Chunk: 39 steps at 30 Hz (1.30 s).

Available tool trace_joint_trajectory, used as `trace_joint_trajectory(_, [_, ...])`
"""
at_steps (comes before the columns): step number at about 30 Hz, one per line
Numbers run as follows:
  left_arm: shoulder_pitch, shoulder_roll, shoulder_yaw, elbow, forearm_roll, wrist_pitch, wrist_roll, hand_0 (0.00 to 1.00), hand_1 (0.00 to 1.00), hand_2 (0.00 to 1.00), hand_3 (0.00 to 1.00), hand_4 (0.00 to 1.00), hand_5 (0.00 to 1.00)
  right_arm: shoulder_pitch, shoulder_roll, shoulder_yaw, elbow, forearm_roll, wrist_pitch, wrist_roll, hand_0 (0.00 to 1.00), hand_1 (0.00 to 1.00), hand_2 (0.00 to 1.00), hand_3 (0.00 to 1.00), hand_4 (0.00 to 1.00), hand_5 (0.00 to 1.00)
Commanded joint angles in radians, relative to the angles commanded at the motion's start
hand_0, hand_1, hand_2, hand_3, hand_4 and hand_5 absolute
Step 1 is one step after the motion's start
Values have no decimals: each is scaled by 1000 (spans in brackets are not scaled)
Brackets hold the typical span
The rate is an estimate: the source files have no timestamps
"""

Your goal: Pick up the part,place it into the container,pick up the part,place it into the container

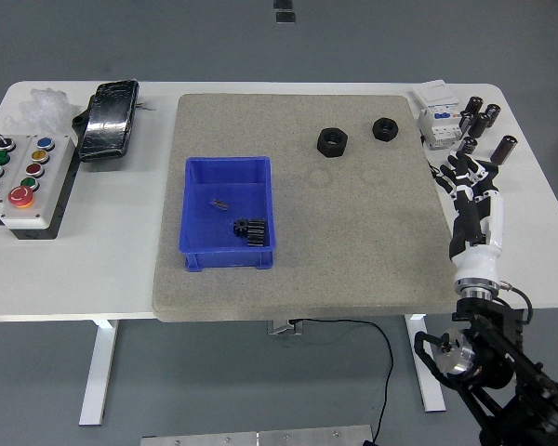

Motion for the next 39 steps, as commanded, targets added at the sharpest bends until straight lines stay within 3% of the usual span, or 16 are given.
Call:
trace_joint_trajectory(14, [-7,-10,29,0,-19,-4,-16,668,569,536,663,663,522,-9,1,69,30,3,-21,0,726,701,704,652,726,514])
trace_joint_trajectory(23, [-15,-11,60,0,-43,-6,-28,668,569,536,661,666,520,-11,-7,169,46,-33,-46,0,722,699,702,651,718,508])
trace_joint_trajectory(39, [-11,-11,24,0,-23,-2,-11,667,568,536,656,666,498,-16,-3,217,48,-70,-66,0,707,687,695,648,710,506])
